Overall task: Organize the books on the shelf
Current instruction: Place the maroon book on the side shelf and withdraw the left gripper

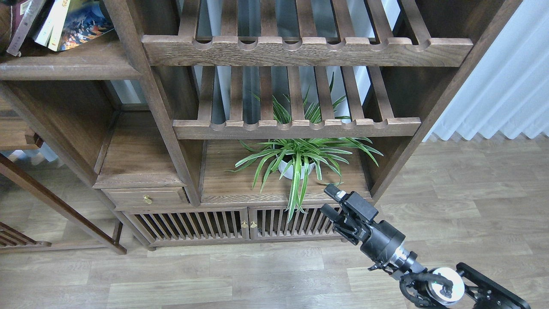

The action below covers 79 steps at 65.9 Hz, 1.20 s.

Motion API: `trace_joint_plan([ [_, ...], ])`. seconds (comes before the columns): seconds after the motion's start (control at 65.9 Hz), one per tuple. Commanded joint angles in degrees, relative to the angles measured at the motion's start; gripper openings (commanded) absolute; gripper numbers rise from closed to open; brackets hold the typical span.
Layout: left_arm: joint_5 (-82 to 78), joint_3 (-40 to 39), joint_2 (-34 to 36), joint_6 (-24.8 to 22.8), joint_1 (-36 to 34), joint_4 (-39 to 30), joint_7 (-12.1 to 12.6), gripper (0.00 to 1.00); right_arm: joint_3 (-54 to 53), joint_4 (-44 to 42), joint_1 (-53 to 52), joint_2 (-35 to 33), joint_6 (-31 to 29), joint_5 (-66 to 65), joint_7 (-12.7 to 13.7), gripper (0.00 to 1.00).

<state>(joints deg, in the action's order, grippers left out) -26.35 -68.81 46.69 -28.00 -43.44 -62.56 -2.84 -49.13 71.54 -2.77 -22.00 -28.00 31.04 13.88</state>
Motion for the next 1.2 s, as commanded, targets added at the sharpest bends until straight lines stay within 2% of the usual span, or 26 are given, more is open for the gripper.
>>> trace_joint_plan([
  [0.0,0.16,-2.81,0.33,0.0,5.73,-3.71,-1.38,0.4,0.0,0.0,-0.84,0.11,0.0,-0.1,0.0,0.99],
  [0.121,0.16,-6.33,0.15,0.0,12.5,-7.67,-1.74,0.45,0.09,0.0,-0.92,0.2,0.0,-0.54,0.09,0.99],
  [0.152,0.16,-7.3,-0.28,0.0,14.52,-8.46,-2.26,0.51,0.18,0.0,-0.92,0.11,0.0,-0.71,0.18,0.99],
  [0.227,0.16,-8.97,-0.81,0.0,19.09,-10.21,-3.84,0.55,0.35,0.0,-0.92,0.11,0.0,-1.59,0.27,0.99],
  [0.243,0.16,-10.01,-1.33,0.0,22.14,-12.22,-4.8,0.57,0.35,0.0,-1.01,0.2,0.0,-2.55,0.27,0.99],
  [0.334,0.16,-12.04,-3.53,0.0,26.3,-14.96,-4.99,0.61,0.35,0.0,-1.45,0.2,0.0,-3.61,0.27,0.99],
  [0.531,0.16,-15.3,-10.65,0.0,33.85,-19.97,-4.28,0.67,0.53,0.0,-2.86,2.13,0.0,-5.02,0.27,0.99],
  [0.743,-0.1,-15.21,-17.07,0.0,37.02,-21.47,-3.85,0.7,0.53,0.0,-2.95,3.28,0.0,-5.64,0.27,0.99],
  [0.955,-0.46,-14.07,-22.52,0.0,40.19,-22.61,-1.74,0.72,0.44,0.09,-3.38,4.86,0.0,-5.9,0.27,0.99],
  [1.046,-0.46,-13.19,-26.56,0.0,42.12,-22.96,0.98,0.73,0.62,0.09,-3.38,5.91,0.0,-7.48,0.27,0.99],
  [1.183,-0.46,-12.75,-30.96,0.0,44.67,-22.96,1.69,0.73,0.44,0.0,-3.38,7.76,0.0,-8.98,0.27,0.99],
])
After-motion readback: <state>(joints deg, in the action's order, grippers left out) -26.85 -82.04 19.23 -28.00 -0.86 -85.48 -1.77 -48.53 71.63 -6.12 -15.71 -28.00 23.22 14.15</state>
